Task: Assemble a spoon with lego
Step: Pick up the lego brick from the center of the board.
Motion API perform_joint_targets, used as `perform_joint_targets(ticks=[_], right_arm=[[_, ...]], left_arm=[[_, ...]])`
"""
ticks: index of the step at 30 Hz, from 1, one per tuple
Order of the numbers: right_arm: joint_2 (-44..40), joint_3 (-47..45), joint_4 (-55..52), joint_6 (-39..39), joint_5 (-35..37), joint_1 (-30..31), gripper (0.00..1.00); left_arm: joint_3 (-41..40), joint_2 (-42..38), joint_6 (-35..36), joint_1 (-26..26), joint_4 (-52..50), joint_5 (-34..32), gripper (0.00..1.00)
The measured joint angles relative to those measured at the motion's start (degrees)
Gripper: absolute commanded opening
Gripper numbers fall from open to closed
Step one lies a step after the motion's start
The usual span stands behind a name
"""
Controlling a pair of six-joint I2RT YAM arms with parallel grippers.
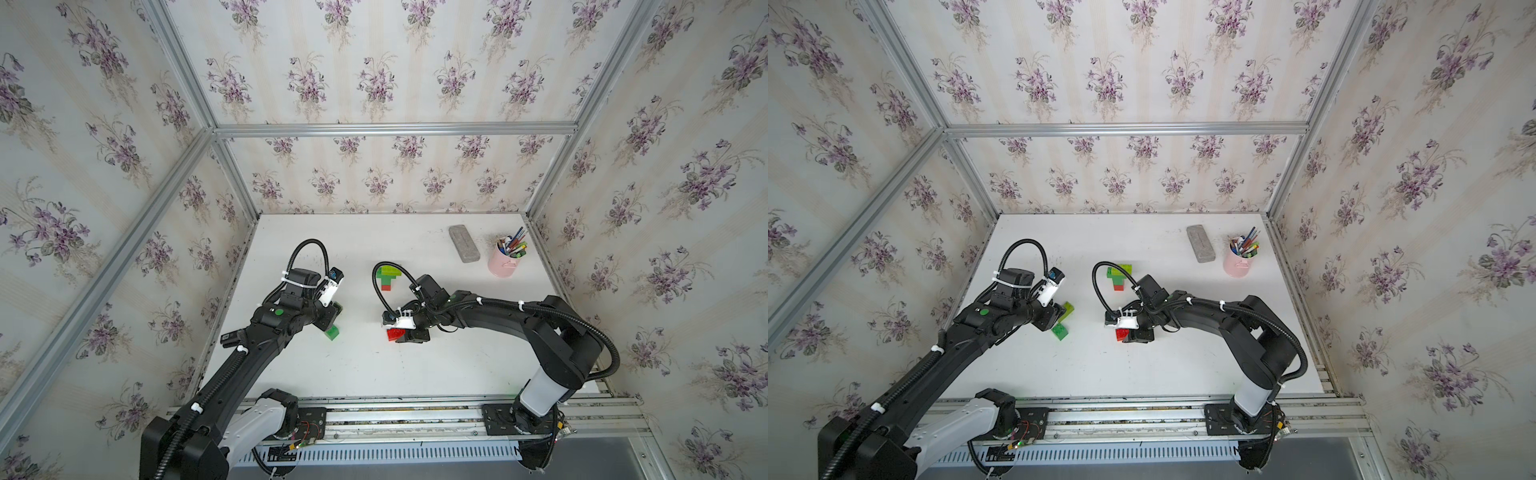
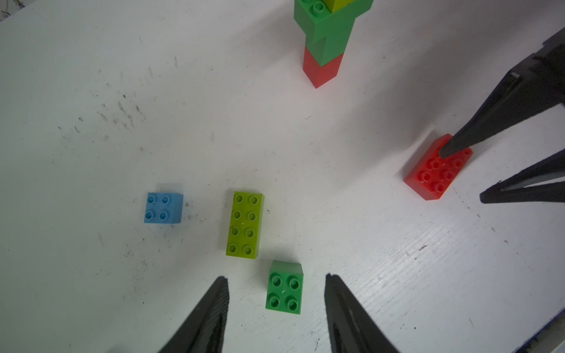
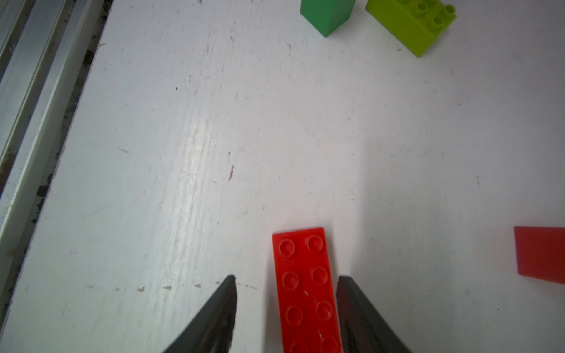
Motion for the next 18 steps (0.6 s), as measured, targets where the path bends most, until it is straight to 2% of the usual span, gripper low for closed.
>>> perform_joint_targets(ticks=[9,18], right_arm=[[3.4,1.3,1.0,0.0,0.0,0.0,0.56],[6.7,4.3,0.1,-0.3,0.0,0.0,0.45]], left_arm=[[-0.1,0.7,-0.4,0.0,0.0,0.3,0.53],[-0.2,1.1,-0.6,0.0,0.0,0.4,0.53]])
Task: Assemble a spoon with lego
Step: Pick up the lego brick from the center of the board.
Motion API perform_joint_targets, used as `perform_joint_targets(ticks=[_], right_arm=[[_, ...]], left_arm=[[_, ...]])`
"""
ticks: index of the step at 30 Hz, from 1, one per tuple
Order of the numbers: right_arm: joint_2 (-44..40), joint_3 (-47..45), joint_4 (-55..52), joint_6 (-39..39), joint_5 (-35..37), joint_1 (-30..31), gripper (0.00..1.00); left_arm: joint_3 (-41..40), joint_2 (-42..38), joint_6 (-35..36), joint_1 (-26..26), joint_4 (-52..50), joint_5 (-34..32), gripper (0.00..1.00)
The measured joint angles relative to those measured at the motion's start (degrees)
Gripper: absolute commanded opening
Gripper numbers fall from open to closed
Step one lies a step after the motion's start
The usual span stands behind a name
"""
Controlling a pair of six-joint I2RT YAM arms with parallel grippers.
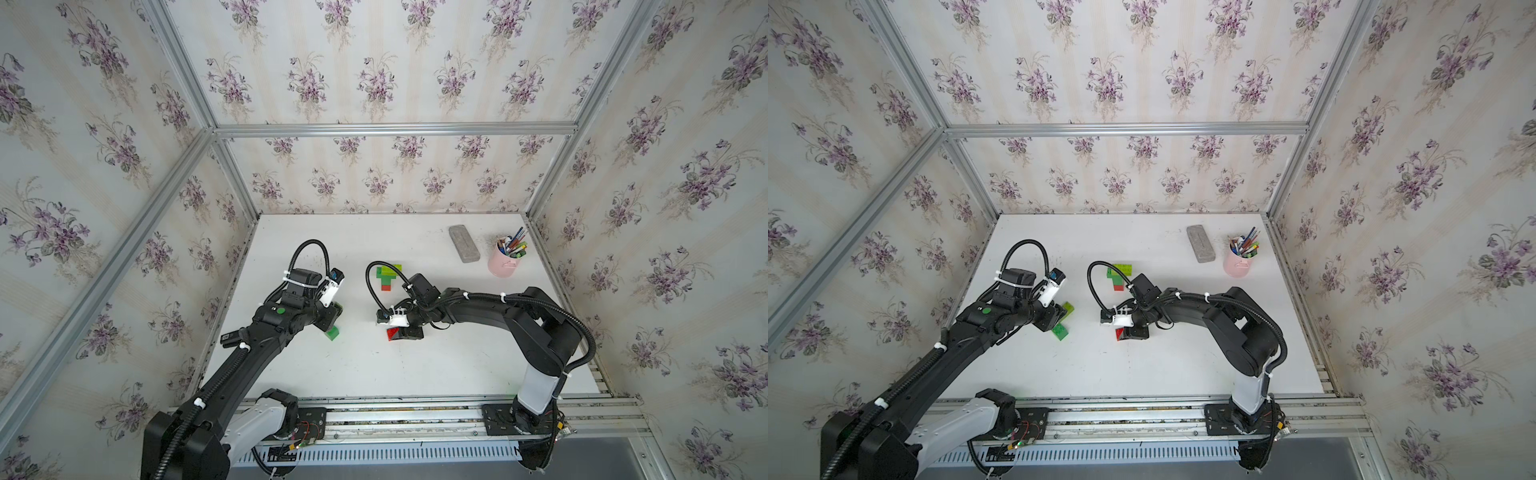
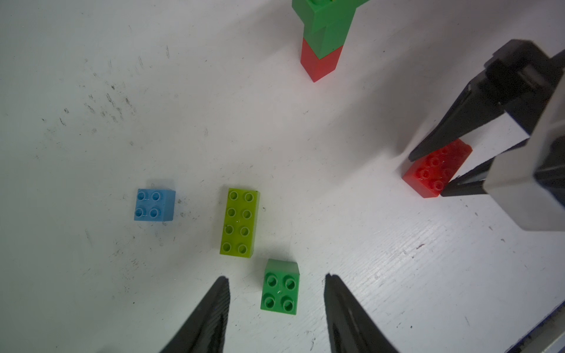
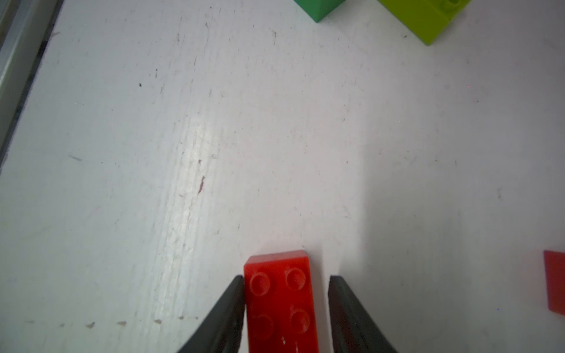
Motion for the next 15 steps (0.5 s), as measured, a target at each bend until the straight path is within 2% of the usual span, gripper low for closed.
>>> perform_joint_targets(ticks=[9,15], right_arm=[[1.1,1.8,-2.8,-0.1,0.4,0.0,0.32],[-0.7,2.8,-5.1,0.3,1.6,-0.2,0.29]], left_arm=[[0.0,0.6,0.0,0.0,0.0,0.1,0.53],[0.0,1.0,-0.5,0.0,0.1,1.0,0.54]])
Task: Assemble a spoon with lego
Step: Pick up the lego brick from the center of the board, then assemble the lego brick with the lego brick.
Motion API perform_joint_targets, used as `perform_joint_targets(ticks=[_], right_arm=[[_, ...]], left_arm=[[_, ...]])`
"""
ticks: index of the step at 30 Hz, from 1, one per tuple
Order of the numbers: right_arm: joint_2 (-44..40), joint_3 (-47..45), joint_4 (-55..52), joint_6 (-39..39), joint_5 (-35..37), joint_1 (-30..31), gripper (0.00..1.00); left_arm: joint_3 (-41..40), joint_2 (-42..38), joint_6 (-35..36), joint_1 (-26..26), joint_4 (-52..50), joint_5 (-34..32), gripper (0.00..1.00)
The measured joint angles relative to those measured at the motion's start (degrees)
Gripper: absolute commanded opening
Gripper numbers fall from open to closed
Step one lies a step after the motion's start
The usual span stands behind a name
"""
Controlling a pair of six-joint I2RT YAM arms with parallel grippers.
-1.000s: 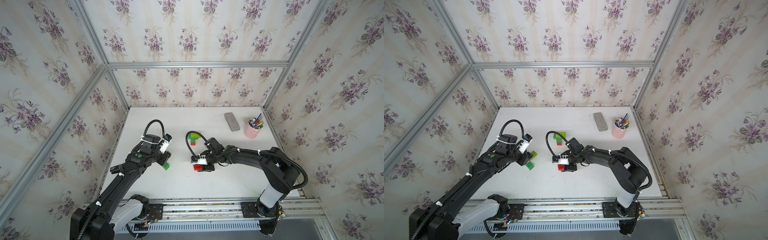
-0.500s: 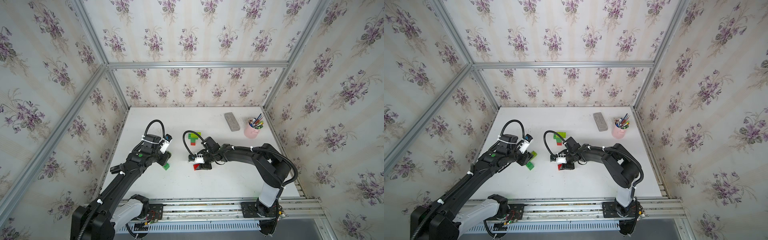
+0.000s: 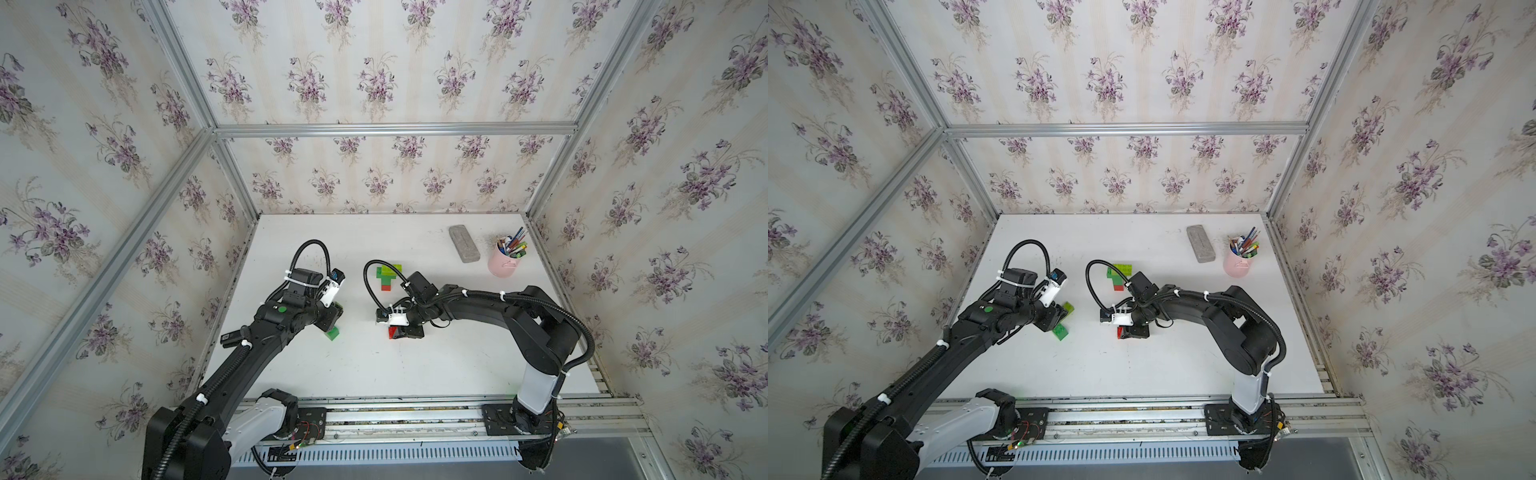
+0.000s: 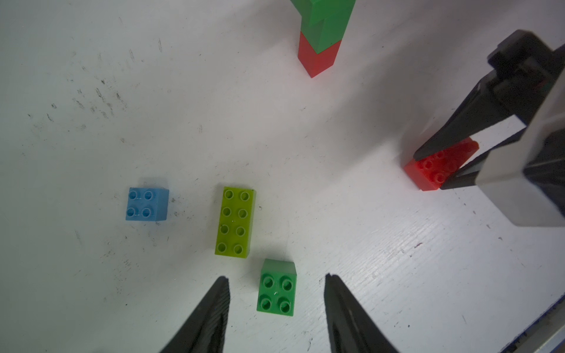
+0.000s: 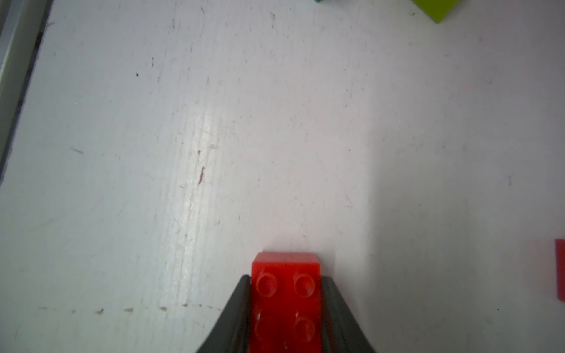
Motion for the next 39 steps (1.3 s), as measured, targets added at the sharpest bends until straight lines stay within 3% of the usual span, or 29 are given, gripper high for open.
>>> perform_joint_targets(ticks=[6,11,23,31,39], right_arm=[[-6.5,5.1,-4.0,1.3,-0.3,-3.2,0.29],[-7.5,15.0,-9.2,0.7,-0.3,-7.6,0.29],[10.0,45.7,-24.6,-1.2,1.5,-9.4,0.29],[17.2,55.2,-31.5,-2.1,2.1,-9.4,0.29],[19.8,57.4,-34.8,-2.9,2.9,-9.8,0.29]], left_arm=[[0.0,2.3,-2.1,0.0,3.0,3.6,0.54],[0.0,5.8,-3.8,0.0,8.1,6.9,0.53],[-0.3,13.6,-2.7,0.0,23.9,17.2,0.52],[0.7,16.7,-2.5,0.0,26.2,18.8,0.52],[0.8,17.6,-2.5,0.0,26.4,18.9,0.52]])
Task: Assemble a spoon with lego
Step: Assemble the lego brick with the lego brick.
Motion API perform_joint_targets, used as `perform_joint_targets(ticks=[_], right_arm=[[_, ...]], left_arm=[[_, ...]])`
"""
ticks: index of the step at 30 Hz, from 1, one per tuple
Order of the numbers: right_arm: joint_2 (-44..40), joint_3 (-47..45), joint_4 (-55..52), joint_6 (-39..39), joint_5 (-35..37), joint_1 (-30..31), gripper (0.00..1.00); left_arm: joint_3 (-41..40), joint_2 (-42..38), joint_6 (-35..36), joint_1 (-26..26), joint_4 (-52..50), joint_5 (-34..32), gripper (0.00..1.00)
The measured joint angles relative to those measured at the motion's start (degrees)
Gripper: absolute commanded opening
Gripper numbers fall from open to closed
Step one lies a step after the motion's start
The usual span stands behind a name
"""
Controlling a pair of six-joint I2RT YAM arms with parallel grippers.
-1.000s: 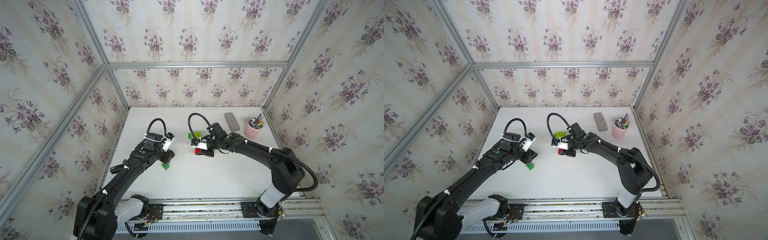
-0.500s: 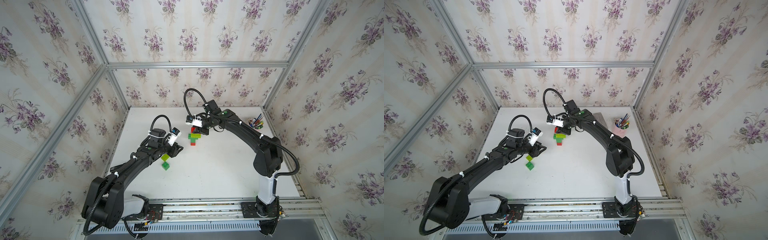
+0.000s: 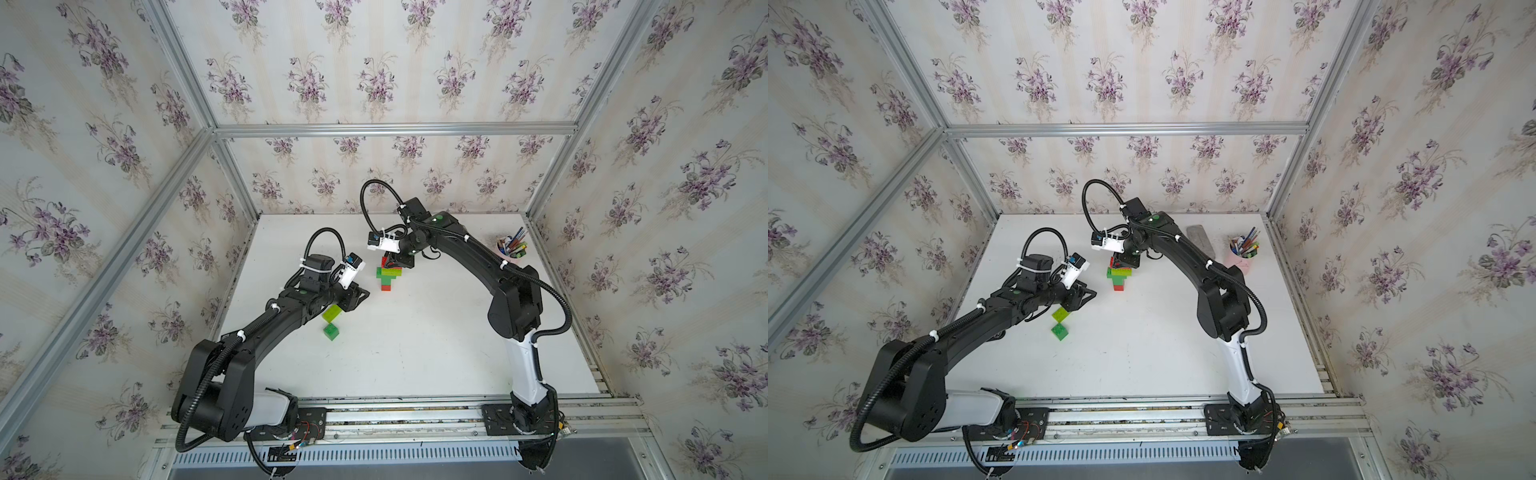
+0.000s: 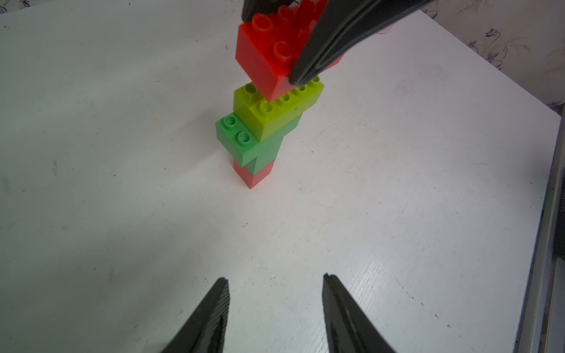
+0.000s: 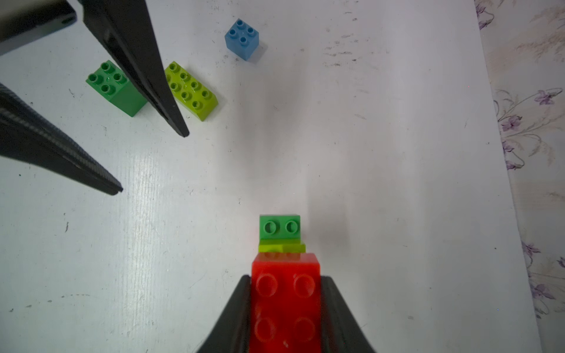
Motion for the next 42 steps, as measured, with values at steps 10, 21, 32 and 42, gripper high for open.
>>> perform_joint_targets(ticks=[10,21,32,42], right_arm=[[0.8,0.2,-0.6,-0.2,0.1,-0.1,0.29],[1.7,0.4,-0.7,-0.2,-0.1,-0.2,0.28],[2.7,0.7,-0.6,-0.2,-0.5,-0.2,0.28],[3.3,-0.4,-0.5,0.0,0.0,0.0,0.27]], left_arm=[[0.1,0.2,-0.2,0.0,0.0,0.0,0.52],[0.3,0.3,-0.2,0.0,0.0,0.0,0.52],[0.4,0.5,-0.4,0.0,0.0,0.0,0.52],[0.9,0.5,-0.3,0.0,-0.5,-0.4,0.52]])
